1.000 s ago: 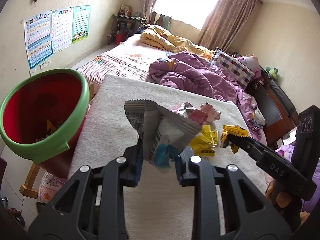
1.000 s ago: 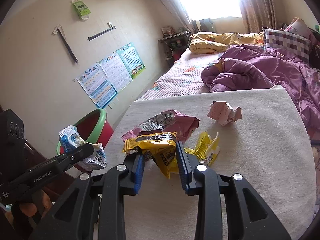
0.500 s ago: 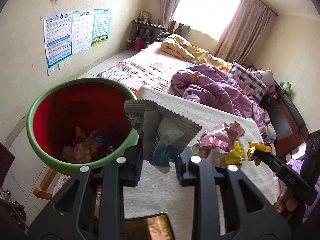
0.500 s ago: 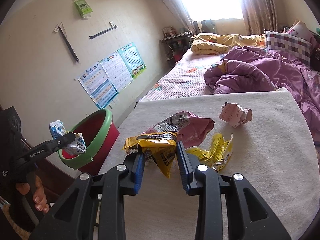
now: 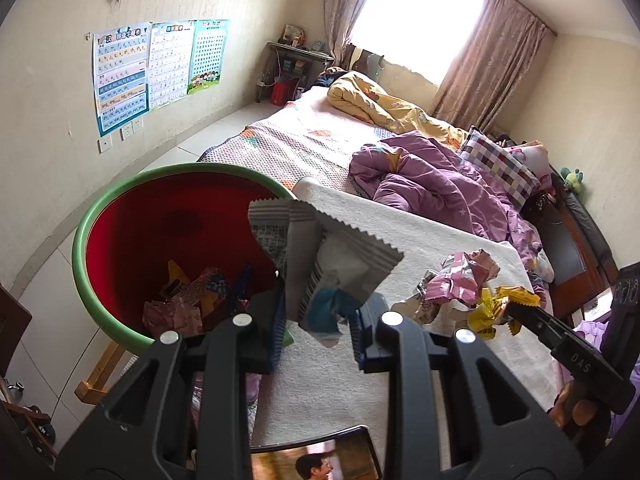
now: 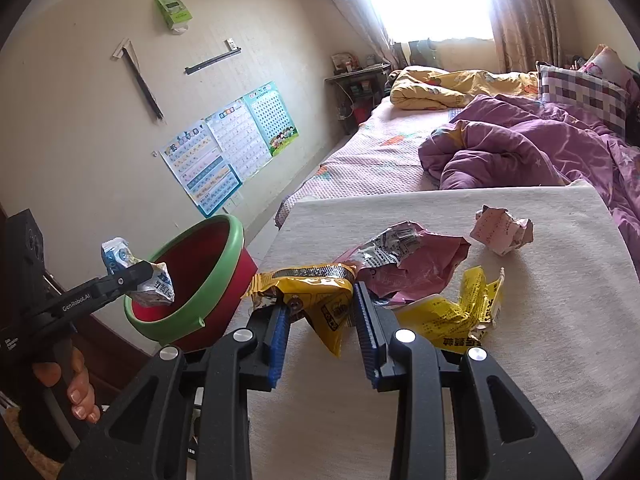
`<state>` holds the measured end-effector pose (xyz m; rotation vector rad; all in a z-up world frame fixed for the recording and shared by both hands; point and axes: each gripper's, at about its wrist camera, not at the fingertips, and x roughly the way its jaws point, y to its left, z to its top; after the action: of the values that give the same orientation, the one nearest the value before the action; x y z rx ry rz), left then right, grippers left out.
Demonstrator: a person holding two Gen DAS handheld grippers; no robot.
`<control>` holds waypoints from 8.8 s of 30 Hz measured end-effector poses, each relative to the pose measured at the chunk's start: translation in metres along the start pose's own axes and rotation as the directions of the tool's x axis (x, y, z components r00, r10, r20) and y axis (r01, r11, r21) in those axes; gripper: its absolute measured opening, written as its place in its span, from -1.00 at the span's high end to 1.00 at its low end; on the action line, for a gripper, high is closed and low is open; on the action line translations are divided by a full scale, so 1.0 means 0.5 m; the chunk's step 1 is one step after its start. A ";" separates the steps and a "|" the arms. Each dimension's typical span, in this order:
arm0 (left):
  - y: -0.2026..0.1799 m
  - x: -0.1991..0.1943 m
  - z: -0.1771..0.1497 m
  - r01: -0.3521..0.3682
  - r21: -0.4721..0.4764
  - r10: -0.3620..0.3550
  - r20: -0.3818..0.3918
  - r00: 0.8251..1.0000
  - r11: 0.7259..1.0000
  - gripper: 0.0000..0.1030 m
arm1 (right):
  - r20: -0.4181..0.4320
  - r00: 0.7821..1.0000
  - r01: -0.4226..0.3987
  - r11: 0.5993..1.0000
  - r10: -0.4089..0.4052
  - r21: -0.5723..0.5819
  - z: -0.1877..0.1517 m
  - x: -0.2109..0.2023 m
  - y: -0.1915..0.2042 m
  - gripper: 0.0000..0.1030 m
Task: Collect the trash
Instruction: 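Carry the paper wrapper with the left gripper while the right carries the yellow wrapper to the red bucket, then open the left gripper over the bucket while the right releases the yellow wrapper into it, then move both open grippers back over the remaining trash on the mat, then grasp the yellow barcode wrapper with the right gripper while the left grasps the white patterned wrapper, then carry the white wrapper with the left gripper while the right carries the yellow wrapper to the bucket, then open the left gripper over the bucket while the right releases the yellow wrapper into it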
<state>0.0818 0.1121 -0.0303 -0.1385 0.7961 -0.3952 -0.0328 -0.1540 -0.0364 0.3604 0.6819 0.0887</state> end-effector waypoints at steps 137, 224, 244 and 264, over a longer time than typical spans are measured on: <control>-0.310 0.268 0.036 0.081 0.285 -0.020 -0.210 0.977 0.955 -0.09 | -0.078 0.994 0.090 0.972 -0.075 0.219 -0.038 -0.049 -0.322 0.20; 0.090 -0.041 0.003 -0.004 0.093 0.005 -0.015 1.000 0.996 0.23 | -0.017 0.999 -0.050 0.996 0.049 -0.068 -0.002 0.053 0.173 0.45; 0.156 -0.001 0.022 -0.031 0.094 0.035 -0.042 0.998 0.995 0.23 | -0.020 0.997 -0.079 0.988 0.077 -0.132 0.025 0.143 0.253 0.42; 0.205 0.054 0.015 -0.102 0.056 0.107 -0.095 0.990 0.993 -0.27 | -0.010 0.997 -0.073 0.981 0.072 -0.182 0.040 0.216 0.282 -0.17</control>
<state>0.1342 0.1956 -0.0705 -0.0298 0.8857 -0.3245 0.0686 -0.0070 -0.0370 0.2087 0.6581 0.2196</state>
